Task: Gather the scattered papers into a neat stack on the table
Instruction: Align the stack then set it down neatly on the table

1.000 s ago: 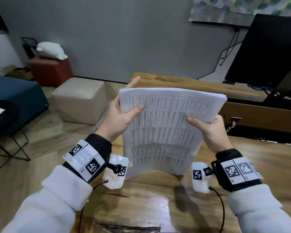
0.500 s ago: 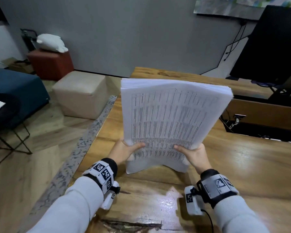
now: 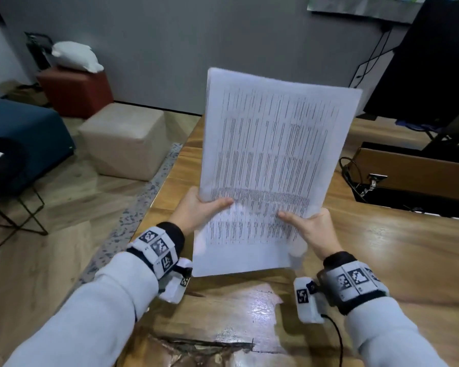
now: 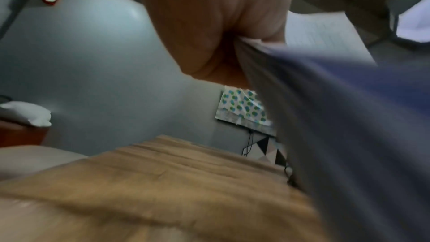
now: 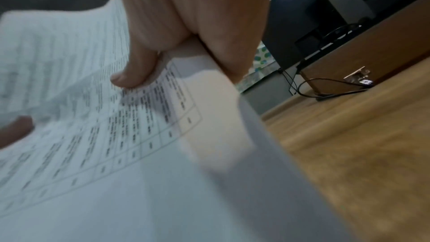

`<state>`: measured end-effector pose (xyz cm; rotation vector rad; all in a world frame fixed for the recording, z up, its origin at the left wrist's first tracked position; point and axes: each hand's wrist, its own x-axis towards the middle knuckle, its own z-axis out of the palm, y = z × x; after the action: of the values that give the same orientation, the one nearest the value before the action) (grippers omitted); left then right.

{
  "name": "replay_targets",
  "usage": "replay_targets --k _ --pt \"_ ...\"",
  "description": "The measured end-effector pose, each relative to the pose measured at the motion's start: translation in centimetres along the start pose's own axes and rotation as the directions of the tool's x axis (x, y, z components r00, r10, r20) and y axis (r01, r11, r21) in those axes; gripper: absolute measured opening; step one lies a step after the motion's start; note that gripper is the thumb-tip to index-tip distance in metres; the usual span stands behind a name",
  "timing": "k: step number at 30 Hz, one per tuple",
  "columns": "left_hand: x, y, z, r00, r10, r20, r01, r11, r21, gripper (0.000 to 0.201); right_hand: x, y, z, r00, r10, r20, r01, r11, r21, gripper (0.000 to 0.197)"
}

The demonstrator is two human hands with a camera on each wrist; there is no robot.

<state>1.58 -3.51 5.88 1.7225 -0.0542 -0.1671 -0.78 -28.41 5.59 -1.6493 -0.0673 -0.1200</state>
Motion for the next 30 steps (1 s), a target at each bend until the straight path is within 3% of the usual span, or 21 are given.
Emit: replay_targets --k 3,5,7,10,15,18,21,24,30 --pt "1.5 0.9 -0.5 1.0 -0.017 -0.022 0.016 1.0 -0.025 0.099 -0.1 -1.4 -0.3 0.999 0.03 -0.016 -0.029 0.995 0.094 0.033" --pt "1.8 2.3 -0.4 0.998 0.023 -0.052 -0.023 1.0 -0.01 0.064 -0.9 -1.3 -0.5 0.997 0.072 -0.019 -0.07 0.993 0.098 0.038" --pt "1.6 3.4 -0.1 0.999 0.043 -0.028 -0.044 0.999 -0.004 0.026 -2.0 -0.8 -0.6 0.994 0.109 -0.005 -0.109 0.993 0.044 0.025" --pt "1.7 3.3 0.3 1.0 0.01 -0.027 -0.011 1.0 -0.025 0.039 -3.4 -0.1 -0.6 0.981 0.193 0.002 -0.193 0.981 0.019 0.017" --pt "2.1 2.3 2.2 0.994 -0.106 -0.014 0.105 0.993 -0.049 0.038 -4.3 0.8 -0.8 0.958 0.28 -0.063 -0.278 0.96 0.038 0.01" --pt "2.0 1.7 3.1 0.976 -0.216 -0.004 0.215 0.972 -0.094 0.041 -4.0 2.1 -1.5 0.929 0.364 -0.069 -0.36 0.931 0.054 0.016" --pt "1.4 0.9 4.0 0.938 -0.335 0.087 0.341 0.938 -0.069 0.039 -2.8 3.5 -2.2 0.894 0.435 -0.105 -0.433 0.9 0.037 0.023" --pt "0.7 -0.5 5.0 0.87 -0.461 0.172 0.476 0.878 -0.054 0.038 -1.1 4.8 -2.7 0.854 0.494 -0.161 -0.498 0.867 0.015 0.025" --pt "2.1 -2.6 6.0 0.841 -0.541 0.018 0.542 0.841 -0.013 0.038 1.7 6.3 -2.6 0.803 0.575 -0.157 -0.589 0.807 -0.053 0.016"
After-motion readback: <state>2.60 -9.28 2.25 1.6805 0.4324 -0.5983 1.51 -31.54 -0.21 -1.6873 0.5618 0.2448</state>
